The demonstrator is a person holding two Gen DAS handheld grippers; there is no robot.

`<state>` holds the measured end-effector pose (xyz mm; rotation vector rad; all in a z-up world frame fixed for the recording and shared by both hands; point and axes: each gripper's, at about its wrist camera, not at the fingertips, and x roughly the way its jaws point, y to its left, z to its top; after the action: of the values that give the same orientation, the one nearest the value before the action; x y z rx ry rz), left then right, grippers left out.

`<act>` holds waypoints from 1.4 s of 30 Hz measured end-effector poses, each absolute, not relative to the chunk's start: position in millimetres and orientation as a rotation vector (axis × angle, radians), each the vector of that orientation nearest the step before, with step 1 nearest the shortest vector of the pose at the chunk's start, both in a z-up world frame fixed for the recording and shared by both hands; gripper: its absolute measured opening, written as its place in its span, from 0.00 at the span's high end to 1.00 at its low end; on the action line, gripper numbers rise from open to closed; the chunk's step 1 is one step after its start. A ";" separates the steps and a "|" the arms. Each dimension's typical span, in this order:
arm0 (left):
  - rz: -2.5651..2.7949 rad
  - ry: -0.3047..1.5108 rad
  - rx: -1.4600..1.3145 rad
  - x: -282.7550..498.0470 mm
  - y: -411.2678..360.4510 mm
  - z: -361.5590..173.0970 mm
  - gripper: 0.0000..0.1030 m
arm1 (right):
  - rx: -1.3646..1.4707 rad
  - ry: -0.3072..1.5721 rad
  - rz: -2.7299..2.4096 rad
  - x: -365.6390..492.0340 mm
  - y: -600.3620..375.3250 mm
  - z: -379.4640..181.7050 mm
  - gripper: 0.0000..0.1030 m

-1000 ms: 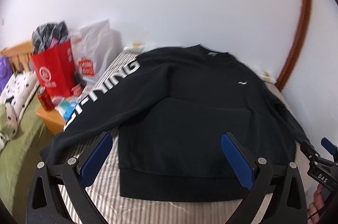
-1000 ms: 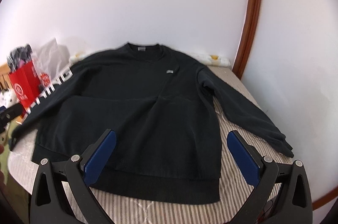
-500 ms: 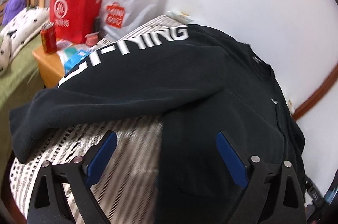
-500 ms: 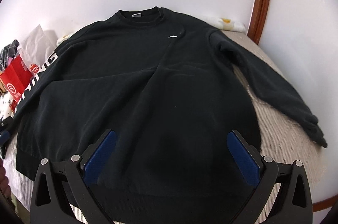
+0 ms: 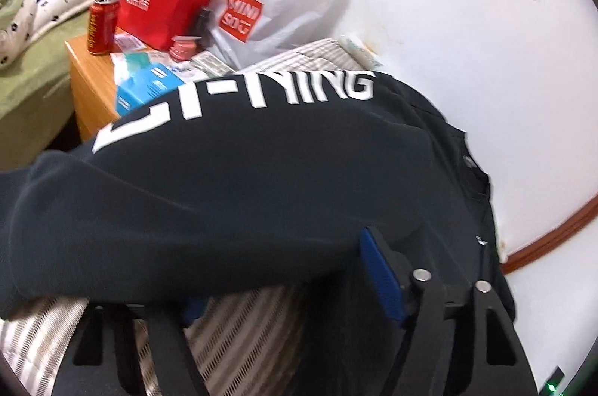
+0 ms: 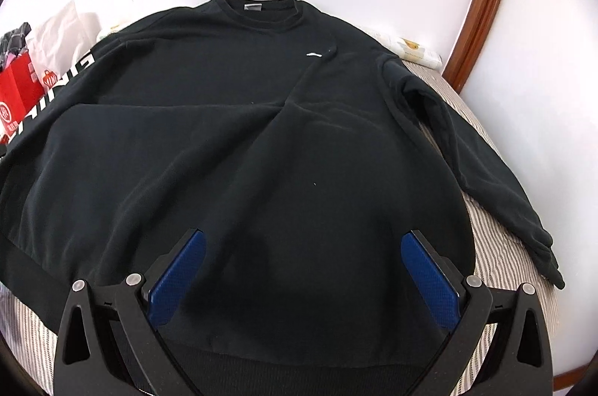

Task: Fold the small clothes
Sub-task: 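Grasp the lettered sleeve with the left tool and lift it, then fold the lettered sleeve across the sweatshirt body with the left tool, release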

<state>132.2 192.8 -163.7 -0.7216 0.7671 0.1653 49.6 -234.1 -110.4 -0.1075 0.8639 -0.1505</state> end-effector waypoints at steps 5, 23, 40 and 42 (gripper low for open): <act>0.288 0.789 -0.647 139.9 194.0 -163.0 0.74 | -0.104 0.840 -0.160 49.3 -241.5 -106.5 0.01; 0.078 0.567 -0.247 197.8 70.0 -14.4 0.93 | -0.070 0.746 -0.115 52.9 -286.0 -80.1 0.01; -0.206 0.791 -0.043 282.4 -121.2 -77.1 0.93 | 0.037 0.773 -0.167 52.7 -358.7 -105.7 0.01; -0.227 0.822 -0.024 279.9 -127.1 -83.2 0.92 | 0.033 0.783 -0.172 51.9 -361.3 -109.7 0.00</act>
<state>279.9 -127.1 -83.2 -0.0238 0.8223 -0.2272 51.9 -361.3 -109.7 0.0326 0.7826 -0.1720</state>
